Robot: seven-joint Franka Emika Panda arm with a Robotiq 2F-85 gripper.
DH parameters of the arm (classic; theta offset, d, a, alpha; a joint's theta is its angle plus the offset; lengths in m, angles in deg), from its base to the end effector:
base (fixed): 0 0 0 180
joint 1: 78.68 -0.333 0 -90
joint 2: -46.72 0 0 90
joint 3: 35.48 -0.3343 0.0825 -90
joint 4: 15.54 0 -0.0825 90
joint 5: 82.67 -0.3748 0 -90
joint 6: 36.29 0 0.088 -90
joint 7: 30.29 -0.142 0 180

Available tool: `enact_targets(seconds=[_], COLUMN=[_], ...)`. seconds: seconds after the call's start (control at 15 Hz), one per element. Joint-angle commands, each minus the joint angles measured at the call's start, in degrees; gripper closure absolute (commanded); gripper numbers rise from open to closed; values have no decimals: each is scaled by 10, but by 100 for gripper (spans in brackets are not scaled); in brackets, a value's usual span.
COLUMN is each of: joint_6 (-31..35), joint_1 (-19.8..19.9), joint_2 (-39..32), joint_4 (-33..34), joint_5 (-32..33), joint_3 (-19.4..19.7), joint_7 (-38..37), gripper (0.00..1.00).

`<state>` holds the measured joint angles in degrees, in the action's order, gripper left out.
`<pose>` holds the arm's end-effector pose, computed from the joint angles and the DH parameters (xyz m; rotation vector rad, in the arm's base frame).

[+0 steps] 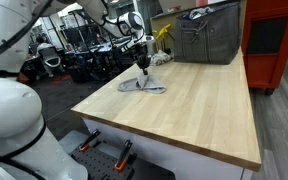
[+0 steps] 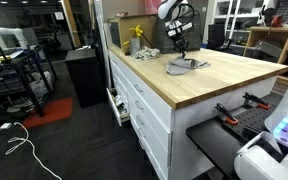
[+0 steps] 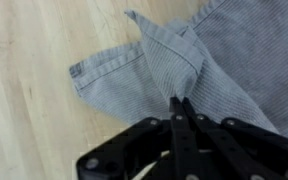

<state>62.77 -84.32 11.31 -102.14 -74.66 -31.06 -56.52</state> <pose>0.6492 0.0025 0.2667 2.7804 -0.5365 -0.4959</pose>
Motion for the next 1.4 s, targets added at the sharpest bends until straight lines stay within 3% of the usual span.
enact_targets(seconds=[0.0,0.4,0.73,1.33], joint_6=[-42,-83,-78,-48], joint_1=[30,70,84,91], joint_2=[-35,-100,-137,-145], joint_4=[58,149,215,249], joint_5=[-20,-54,-73,-69], joint_3=[16,33,44,62], joint_7=[6,-10,-43,-96], gripper=[99,99,99,99])
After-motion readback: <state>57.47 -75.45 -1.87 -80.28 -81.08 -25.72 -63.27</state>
